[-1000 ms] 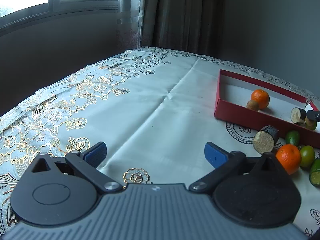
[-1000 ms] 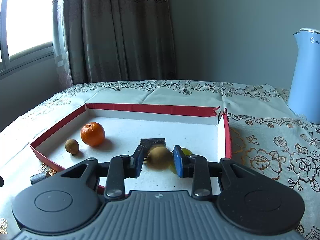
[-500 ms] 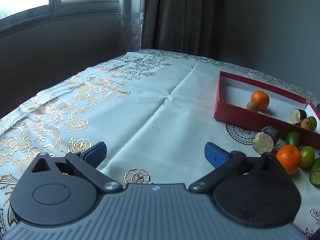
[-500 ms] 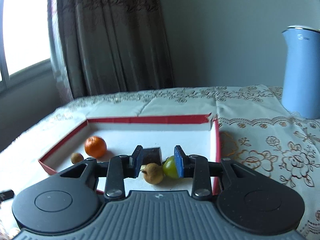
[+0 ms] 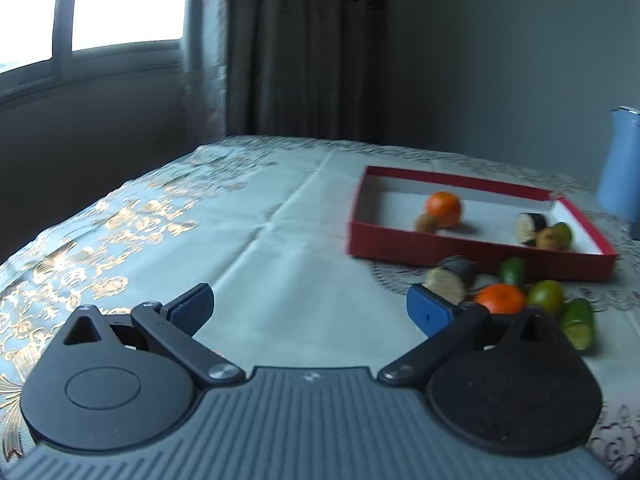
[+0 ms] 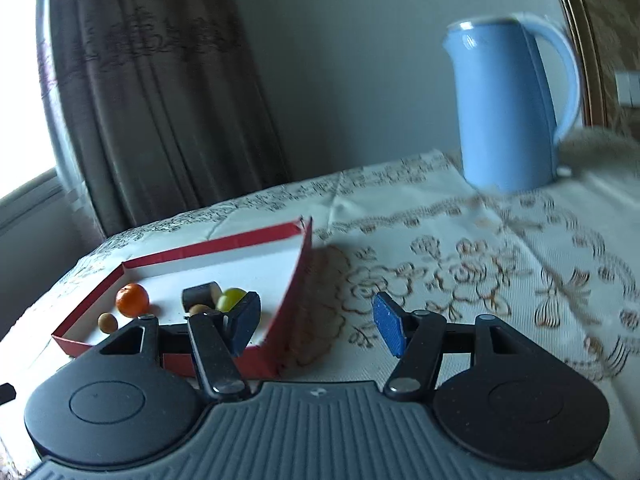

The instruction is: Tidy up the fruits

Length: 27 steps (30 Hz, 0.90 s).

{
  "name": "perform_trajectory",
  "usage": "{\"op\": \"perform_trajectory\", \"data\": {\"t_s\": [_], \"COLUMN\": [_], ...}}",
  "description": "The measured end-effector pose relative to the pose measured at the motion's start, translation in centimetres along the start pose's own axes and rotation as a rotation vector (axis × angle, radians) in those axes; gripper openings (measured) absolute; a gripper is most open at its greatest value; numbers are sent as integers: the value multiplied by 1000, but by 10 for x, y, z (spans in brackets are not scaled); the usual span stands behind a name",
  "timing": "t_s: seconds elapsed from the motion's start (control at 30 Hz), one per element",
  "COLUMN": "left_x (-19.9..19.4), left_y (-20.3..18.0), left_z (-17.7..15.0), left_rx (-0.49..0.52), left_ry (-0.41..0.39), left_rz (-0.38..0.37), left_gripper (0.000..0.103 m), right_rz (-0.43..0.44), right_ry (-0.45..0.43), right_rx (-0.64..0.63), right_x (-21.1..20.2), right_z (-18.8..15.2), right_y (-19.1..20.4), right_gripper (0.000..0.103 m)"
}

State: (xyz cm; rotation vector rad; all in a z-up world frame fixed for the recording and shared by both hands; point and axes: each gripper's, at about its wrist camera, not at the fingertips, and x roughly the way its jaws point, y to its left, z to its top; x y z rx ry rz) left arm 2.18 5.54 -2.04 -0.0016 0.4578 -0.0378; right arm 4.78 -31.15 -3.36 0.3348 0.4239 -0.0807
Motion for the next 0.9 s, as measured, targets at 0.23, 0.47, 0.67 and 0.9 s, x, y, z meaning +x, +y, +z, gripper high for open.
{"op": "perform_trajectory", "data": {"t_s": [0.23, 0.47, 0.67, 0.9], "left_x": [-6, 2, 14, 28], "left_y": [-53, -84, -91, -90], "left_z": [7, 1, -2, -3], "left_rx": [112, 172, 168, 141], "left_ry": [-26, -3, 36, 106], "left_rz": [-86, -128, -169, -188], "left_gripper": [103, 103, 103, 88], "right_rz": [19, 16, 25, 31], "right_ry": [10, -8, -19, -21], "right_rx": [-5, -7, -13, -15], "right_x": [2, 0, -4, -6], "right_z": [-5, -6, -4, -3], "right_y": [0, -1, 0, 1], "right_gripper": [62, 62, 62, 62]}}
